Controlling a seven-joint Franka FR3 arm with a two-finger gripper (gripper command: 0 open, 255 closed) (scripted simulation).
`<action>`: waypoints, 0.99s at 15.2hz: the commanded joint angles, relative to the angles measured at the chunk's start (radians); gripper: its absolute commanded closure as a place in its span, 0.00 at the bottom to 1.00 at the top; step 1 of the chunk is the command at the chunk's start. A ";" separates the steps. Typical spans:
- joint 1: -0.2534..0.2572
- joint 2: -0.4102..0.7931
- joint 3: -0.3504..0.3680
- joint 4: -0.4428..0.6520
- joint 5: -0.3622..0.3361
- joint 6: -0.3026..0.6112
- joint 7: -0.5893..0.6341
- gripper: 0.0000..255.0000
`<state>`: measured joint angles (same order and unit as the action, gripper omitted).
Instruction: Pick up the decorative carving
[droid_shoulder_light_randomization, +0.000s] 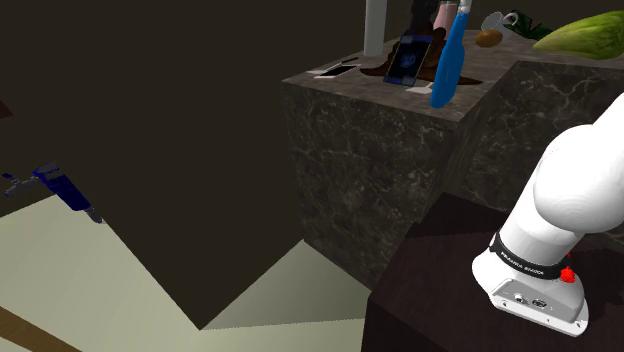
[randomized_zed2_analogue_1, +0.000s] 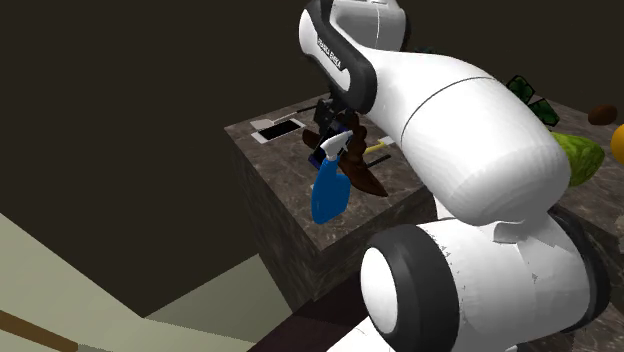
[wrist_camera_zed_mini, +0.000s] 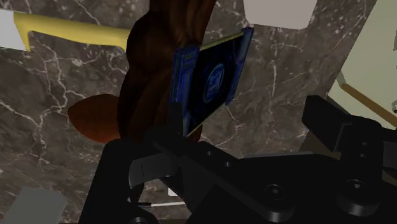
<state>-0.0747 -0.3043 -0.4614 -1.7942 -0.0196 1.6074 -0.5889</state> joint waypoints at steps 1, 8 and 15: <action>-0.007 0.058 -0.043 0.075 0.020 -0.009 -0.051 0.00; -0.031 0.186 -0.122 0.204 0.087 -0.007 -0.152 0.00; -0.031 0.157 -0.115 0.100 0.071 0.073 -0.149 0.00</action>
<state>-0.1051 -0.1451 -0.5770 -1.6879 0.0527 1.6761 -0.7373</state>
